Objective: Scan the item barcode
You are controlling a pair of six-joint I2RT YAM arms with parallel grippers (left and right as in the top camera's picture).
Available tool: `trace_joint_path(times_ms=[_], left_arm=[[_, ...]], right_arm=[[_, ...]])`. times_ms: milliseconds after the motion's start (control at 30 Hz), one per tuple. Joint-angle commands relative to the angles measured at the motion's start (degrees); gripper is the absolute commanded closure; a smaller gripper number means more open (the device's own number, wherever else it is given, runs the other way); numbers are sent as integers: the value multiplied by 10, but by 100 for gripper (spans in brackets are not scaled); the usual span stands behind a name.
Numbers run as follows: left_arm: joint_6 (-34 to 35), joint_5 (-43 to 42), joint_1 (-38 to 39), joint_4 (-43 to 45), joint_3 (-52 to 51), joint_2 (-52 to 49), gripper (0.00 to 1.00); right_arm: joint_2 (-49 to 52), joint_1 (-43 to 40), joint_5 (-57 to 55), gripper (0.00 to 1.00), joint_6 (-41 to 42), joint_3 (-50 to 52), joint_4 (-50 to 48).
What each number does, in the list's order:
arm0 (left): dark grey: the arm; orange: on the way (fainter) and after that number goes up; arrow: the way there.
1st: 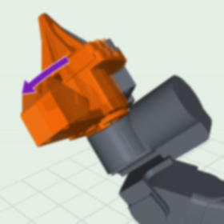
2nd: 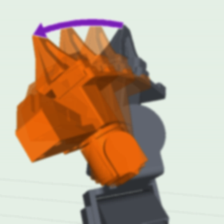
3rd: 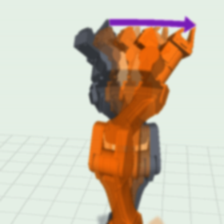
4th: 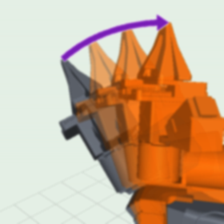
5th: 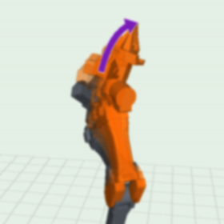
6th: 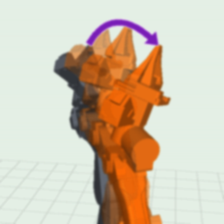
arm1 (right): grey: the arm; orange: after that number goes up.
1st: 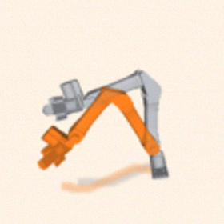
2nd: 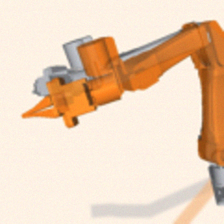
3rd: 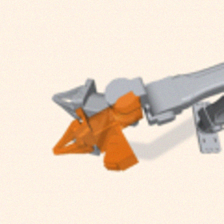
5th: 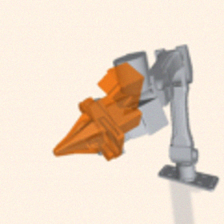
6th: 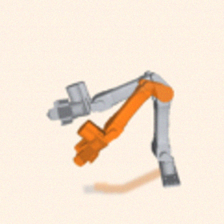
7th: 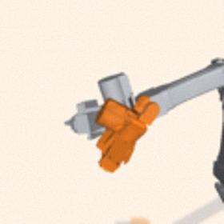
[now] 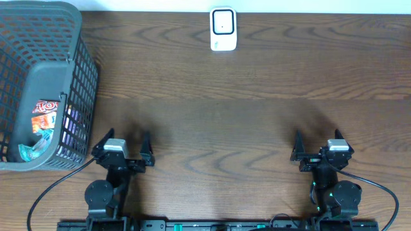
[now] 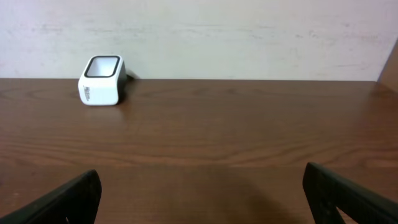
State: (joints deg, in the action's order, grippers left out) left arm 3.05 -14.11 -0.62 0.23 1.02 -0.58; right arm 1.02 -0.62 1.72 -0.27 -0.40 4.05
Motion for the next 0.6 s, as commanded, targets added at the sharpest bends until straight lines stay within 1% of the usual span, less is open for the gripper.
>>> trace_joint_path(times_ms=[0, 33, 100, 200, 267, 367, 467, 500, 533, 567], left_arm=[[66, -111, 2, 42, -8, 2, 2], [81, -116, 2, 71, -8, 2, 2], [122, -127, 2, 182, -8, 2, 2], [143, -123, 2, 322, 1, 2, 2], [145, -109, 2, 358, 24, -1, 2], [155, -65, 2, 354, 85, -23, 2], [145, -16, 2, 332, 179, -84, 2], [132, 8, 1, 309, 225, -116, 2], [102, 31, 0, 279, 276, -153, 2], [51, 55, -3, 246, 330, -194, 2]], right_arm=[[1, -4, -1, 1, 0, 1, 2], [1, -4, -1, 1, 0, 1, 2], [1, -4, -1, 1, 0, 1, 2], [1, -4, -1, 1, 0, 1, 2], [1, -4, -1, 1, 0, 1, 2], [1, -4, -1, 1, 0, 1, 2], [1, -4, -1, 1, 0, 1, 2], [1, -4, -1, 1, 0, 1, 2], [1, -4, -1, 1, 0, 1, 2], [1, -4, -1, 1, 0, 1, 2]])
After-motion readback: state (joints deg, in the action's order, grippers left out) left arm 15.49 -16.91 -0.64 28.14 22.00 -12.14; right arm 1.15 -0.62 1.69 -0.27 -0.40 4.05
